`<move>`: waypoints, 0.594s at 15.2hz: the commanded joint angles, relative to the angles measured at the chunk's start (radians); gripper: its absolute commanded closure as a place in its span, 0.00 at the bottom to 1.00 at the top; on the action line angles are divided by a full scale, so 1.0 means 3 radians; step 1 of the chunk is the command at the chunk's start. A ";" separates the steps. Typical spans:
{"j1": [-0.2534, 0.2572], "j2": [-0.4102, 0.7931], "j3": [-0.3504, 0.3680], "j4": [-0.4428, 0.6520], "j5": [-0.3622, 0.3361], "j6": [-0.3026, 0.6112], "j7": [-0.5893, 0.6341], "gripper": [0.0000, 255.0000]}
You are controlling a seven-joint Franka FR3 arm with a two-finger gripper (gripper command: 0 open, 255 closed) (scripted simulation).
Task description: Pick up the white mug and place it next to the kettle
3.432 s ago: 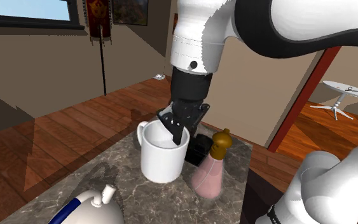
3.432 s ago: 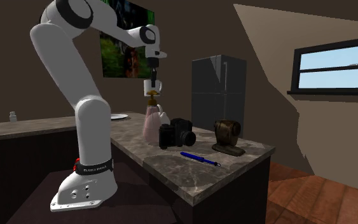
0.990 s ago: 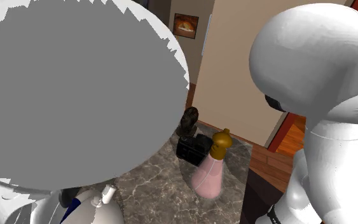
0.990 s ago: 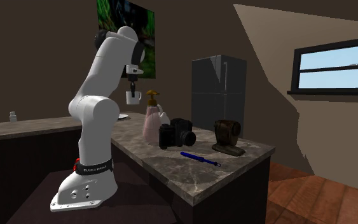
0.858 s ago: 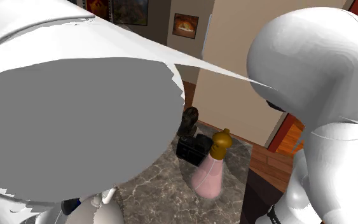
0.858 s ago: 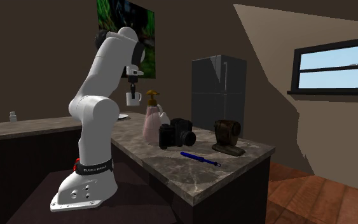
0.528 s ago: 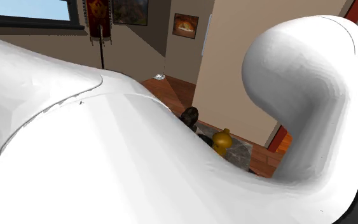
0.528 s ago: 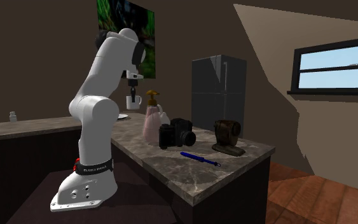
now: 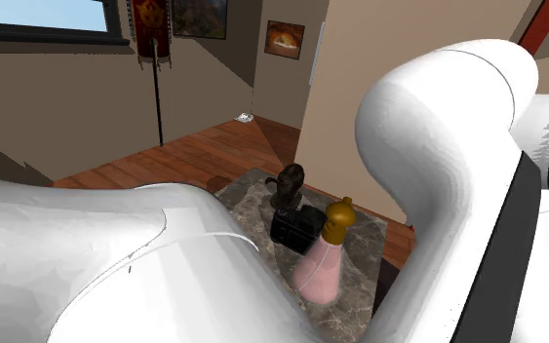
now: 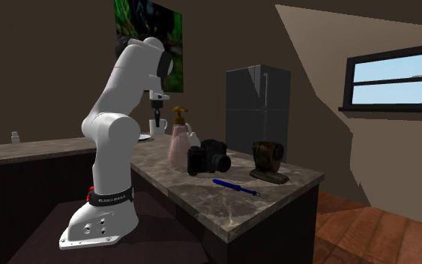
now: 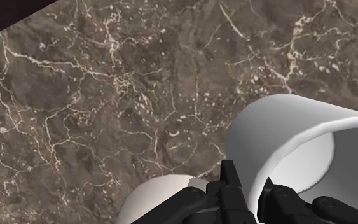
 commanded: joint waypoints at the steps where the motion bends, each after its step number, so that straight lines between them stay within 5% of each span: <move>1: 0.0006 0.0019 -0.0010 -0.0056 -0.0021 0.0071 0.0021 1.00; 9: 0.0032 0.0139 -0.0081 -0.0270 -0.0137 0.0366 0.0095 1.00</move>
